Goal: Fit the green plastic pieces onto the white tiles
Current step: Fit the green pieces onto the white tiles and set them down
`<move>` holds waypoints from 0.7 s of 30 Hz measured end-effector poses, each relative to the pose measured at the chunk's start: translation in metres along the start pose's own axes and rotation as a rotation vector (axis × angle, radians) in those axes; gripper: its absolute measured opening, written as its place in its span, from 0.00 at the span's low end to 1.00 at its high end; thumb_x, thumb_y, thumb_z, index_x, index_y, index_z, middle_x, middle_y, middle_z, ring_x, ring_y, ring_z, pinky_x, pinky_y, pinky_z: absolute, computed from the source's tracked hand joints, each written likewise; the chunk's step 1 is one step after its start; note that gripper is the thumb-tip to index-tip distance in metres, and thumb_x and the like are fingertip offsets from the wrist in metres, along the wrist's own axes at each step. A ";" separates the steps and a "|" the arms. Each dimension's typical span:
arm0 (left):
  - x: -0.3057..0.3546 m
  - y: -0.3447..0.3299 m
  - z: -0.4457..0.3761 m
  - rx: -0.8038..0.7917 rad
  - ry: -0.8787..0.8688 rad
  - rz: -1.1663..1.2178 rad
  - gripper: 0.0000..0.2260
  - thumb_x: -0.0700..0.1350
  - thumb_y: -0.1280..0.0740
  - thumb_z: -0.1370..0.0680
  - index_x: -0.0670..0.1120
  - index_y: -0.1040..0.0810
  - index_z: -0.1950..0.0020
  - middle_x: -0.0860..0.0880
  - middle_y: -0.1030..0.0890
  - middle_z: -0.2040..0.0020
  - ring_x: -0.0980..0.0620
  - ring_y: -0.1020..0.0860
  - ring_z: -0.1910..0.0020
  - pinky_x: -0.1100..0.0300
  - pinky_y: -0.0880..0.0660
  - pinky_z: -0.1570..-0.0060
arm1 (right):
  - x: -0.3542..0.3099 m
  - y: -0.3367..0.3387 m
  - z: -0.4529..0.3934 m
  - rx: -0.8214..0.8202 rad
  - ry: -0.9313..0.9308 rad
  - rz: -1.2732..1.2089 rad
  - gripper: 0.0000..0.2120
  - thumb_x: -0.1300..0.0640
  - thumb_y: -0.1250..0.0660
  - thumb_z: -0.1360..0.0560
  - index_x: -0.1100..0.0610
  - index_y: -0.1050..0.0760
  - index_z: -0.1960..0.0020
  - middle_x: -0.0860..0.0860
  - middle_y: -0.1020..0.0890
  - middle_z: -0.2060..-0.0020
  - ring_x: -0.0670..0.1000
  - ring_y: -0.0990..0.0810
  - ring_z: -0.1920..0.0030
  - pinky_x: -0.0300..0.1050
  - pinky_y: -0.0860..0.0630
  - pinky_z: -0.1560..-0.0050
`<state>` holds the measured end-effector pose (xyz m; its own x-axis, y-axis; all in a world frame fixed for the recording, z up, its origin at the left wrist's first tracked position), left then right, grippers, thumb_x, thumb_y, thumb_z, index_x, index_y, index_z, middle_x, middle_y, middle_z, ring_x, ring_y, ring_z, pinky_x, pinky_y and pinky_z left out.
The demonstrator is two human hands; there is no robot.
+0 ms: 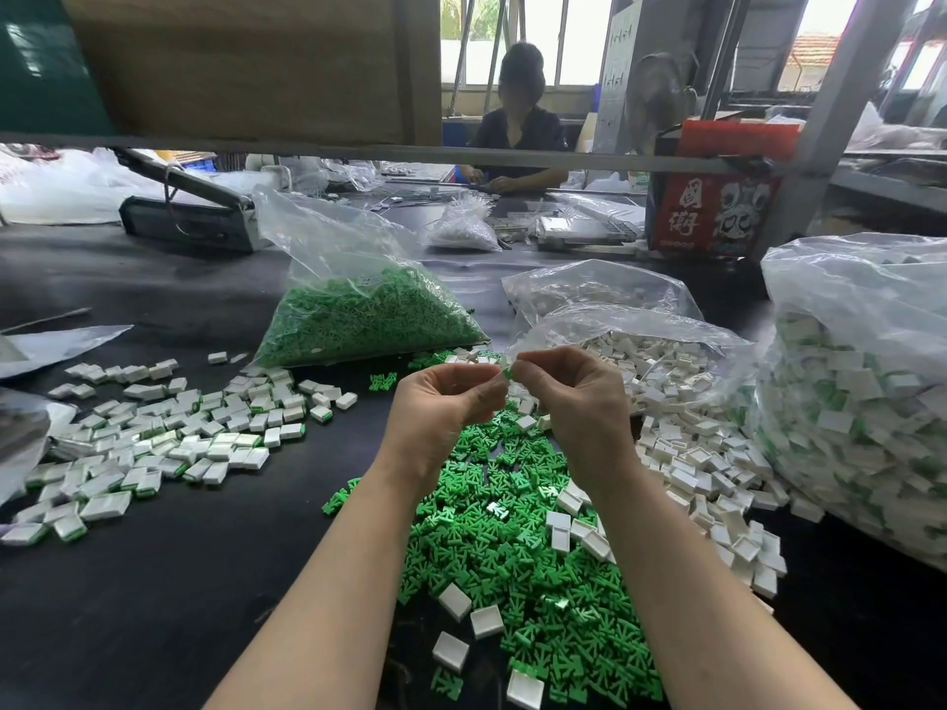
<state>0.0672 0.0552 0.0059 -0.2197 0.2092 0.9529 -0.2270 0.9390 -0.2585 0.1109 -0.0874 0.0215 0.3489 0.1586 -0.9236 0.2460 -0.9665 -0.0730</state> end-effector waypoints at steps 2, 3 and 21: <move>0.000 0.000 0.000 -0.005 -0.005 -0.006 0.07 0.45 0.23 0.36 0.48 0.13 0.59 0.46 0.15 0.61 0.51 0.17 0.62 0.63 0.22 0.61 | 0.000 -0.001 0.000 0.005 0.018 -0.002 0.03 0.65 0.27 0.28 0.59 0.18 0.55 0.49 0.16 0.64 0.42 0.20 0.66 0.33 0.25 0.63; -0.001 0.000 0.000 -0.004 -0.005 -0.005 0.07 0.44 0.23 0.36 0.48 0.13 0.59 0.46 0.15 0.61 0.51 0.16 0.62 0.64 0.22 0.61 | 0.000 -0.001 0.000 0.005 0.030 0.005 0.03 0.65 0.27 0.28 0.59 0.18 0.55 0.48 0.16 0.64 0.42 0.19 0.66 0.33 0.25 0.63; -0.007 0.002 -0.004 0.001 -0.046 -0.054 0.06 0.43 0.24 0.33 0.47 0.14 0.57 0.46 0.14 0.59 0.52 0.18 0.60 0.63 0.21 0.58 | 0.013 -0.008 0.000 -0.206 0.044 0.532 0.10 0.58 0.41 0.18 0.61 0.26 0.55 0.56 0.21 0.65 0.53 0.26 0.66 0.56 0.27 0.62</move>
<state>0.0717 0.0569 -0.0011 -0.2507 0.1449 0.9572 -0.2411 0.9482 -0.2067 0.1133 -0.0779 0.0101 0.5091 -0.3266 -0.7963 0.1955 -0.8571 0.4766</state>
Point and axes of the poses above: each hand's wrist, its own z-axis away from the middle knuckle, its own y-axis out of the back of the hand, x = y × z, the point moved 3 cm from there along -z, towards the middle knuckle
